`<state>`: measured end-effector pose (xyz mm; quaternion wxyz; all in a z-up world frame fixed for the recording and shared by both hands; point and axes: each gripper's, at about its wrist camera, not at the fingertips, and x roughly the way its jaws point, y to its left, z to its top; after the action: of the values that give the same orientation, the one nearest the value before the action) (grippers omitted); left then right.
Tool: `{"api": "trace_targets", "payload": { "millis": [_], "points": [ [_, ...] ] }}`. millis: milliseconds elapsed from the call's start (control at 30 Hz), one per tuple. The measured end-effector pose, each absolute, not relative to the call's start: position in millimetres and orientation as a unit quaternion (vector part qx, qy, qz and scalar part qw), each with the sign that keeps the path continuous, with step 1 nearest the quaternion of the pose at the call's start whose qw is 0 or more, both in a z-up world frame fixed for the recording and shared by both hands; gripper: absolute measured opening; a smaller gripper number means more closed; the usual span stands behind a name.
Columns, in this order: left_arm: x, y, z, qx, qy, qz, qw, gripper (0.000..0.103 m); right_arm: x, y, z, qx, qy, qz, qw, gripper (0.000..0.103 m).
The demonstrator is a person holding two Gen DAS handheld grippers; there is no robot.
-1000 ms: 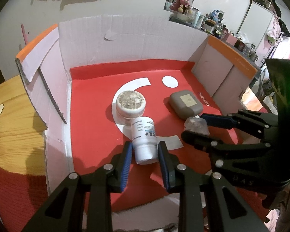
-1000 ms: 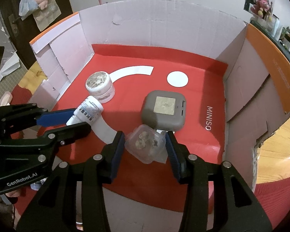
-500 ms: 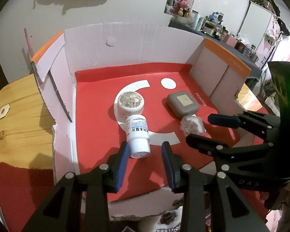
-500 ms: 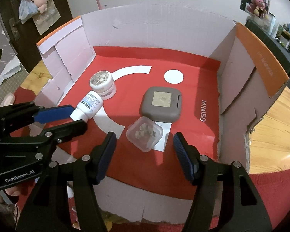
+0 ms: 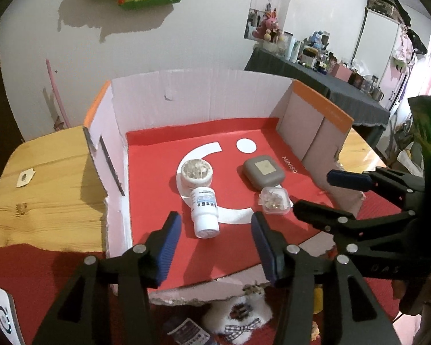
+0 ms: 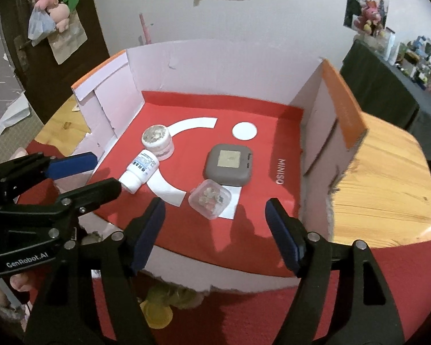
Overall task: Organize objects
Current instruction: 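Lower the pill bottle and clear box onto the red paper, open both grippers, then withdraw both grippers from the box toward the remaining items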
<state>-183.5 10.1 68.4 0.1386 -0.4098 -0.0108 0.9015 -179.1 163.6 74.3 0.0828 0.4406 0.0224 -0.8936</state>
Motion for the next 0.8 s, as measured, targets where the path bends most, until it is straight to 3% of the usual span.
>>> {"api": "trace_targets", "payload": {
  "millis": [533, 800],
  "points": [
    [-129, 6, 95, -0.353, -0.016, 0.929, 0.109, 0.083, -128, 157, 98, 0.39, 0.029, -0.918, 0.063, 0.085],
    [-111, 5, 97, -0.341, -0.016, 0.934, 0.101, 0.084, -111, 153, 102, 0.375, 0.035, -0.925, 0.049, 0.09]
  ]
}}
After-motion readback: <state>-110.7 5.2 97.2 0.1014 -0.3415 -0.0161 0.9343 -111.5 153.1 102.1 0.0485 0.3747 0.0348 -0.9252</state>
